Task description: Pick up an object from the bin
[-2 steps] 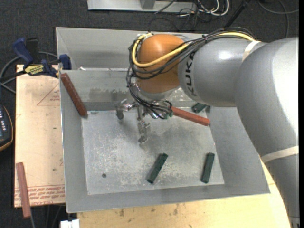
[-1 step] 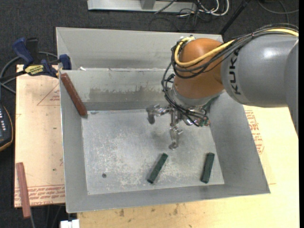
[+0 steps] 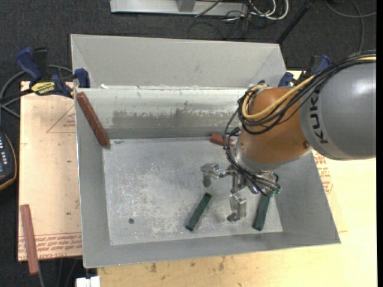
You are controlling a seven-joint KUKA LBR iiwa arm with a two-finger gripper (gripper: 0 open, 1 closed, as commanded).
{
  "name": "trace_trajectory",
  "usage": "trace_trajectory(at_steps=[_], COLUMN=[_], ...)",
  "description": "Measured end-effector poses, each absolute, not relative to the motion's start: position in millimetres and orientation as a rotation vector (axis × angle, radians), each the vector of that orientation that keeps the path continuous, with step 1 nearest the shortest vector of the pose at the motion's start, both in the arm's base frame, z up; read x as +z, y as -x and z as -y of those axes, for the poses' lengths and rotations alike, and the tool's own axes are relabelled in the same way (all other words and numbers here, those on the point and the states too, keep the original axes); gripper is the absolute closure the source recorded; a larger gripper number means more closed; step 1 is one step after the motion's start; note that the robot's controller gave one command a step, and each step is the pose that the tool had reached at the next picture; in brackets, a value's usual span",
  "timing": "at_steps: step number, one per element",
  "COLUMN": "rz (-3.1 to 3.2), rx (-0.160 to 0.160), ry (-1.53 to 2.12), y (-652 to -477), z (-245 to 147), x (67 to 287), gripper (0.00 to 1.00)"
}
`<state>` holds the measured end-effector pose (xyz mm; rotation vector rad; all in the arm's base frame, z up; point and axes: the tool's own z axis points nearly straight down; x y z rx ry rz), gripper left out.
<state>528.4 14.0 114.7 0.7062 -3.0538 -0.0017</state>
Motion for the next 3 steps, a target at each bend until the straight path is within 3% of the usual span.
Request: trace_trajectory(at_steps=[1, 2, 3], rz=[2.869, 2.873, 2.879], rx=[-0.004, -0.002, 0.005], ry=[-1.28, -1.278, -1.285], y=[-546.1, -547.2, -543.5], z=[-39, -38, -26], x=[69, 71, 217], gripper=[0.0, 1.0, 1.0])
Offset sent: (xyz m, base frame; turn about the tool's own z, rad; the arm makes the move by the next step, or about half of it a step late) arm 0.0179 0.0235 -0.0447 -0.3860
